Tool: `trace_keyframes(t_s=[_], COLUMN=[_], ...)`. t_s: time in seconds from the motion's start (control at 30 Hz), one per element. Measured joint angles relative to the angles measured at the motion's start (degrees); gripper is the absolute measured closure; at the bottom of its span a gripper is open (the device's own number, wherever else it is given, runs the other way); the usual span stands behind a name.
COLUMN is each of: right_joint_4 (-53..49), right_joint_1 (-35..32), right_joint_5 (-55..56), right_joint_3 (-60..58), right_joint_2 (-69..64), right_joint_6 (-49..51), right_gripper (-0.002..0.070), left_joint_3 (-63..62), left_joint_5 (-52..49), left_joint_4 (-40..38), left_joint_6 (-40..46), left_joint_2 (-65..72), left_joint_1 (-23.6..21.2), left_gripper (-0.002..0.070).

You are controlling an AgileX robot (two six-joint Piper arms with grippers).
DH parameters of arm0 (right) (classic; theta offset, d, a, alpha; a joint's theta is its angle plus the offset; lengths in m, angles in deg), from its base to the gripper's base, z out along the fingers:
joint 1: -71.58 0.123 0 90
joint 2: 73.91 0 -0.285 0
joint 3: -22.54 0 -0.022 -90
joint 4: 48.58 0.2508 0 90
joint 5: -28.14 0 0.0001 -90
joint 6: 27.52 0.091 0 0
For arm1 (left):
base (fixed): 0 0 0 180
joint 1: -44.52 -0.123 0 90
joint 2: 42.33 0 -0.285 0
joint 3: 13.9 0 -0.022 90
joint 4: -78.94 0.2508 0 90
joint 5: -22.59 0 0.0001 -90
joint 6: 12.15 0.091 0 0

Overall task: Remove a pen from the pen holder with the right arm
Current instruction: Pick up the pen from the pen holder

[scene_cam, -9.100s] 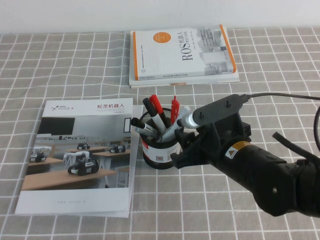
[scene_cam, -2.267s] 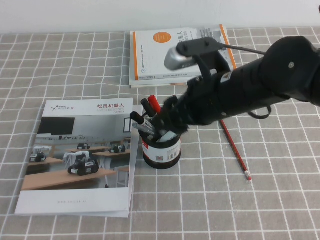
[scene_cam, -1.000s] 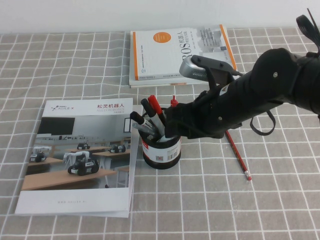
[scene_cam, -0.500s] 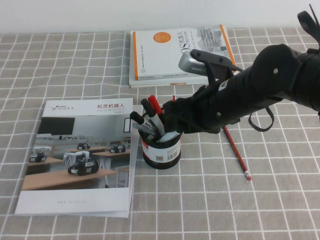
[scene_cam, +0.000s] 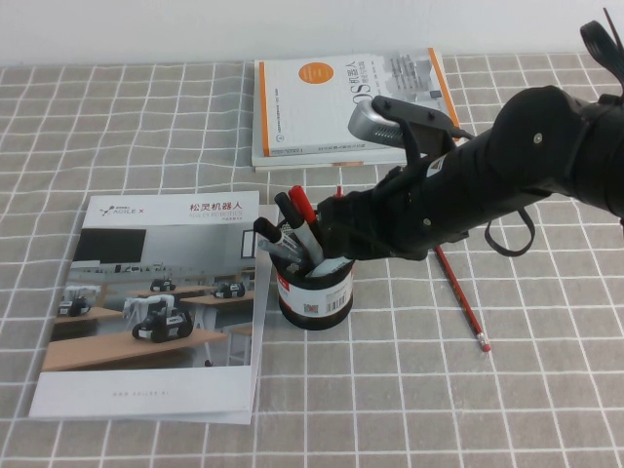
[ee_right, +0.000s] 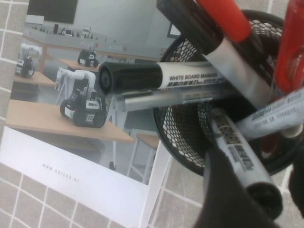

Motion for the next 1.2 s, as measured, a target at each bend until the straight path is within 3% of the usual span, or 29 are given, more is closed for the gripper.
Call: trace_keyframes(t_s=[0.27, 0.7, 1.2], right_joint_4=[-0.34, -1.2, -4.5], right_joint_1=[0.0, 0.0, 0.0], right_joint_5=[-0.23, -0.33, -6.28], right_joint_3=[0.0, 0.0, 2.21], right_joint_2=[0.0, 0.0, 3.78], right_joint_6=[0.0, 0.0, 0.21], right_gripper=[0.0424, 0.0564, 0.0569], left_joint_3=[0.0, 0.0, 0.0], left_joint_5=[0.0, 0.0, 0.0], left_joint_4=[0.0, 0.0, 0.0], left_joint_6=[0.0, 0.0, 0.0], left_joint_2=[0.0, 0.0, 0.0], left_joint_1=[0.0, 0.0, 0.0], left_gripper=[0.0678, 0.0678, 0.0678])
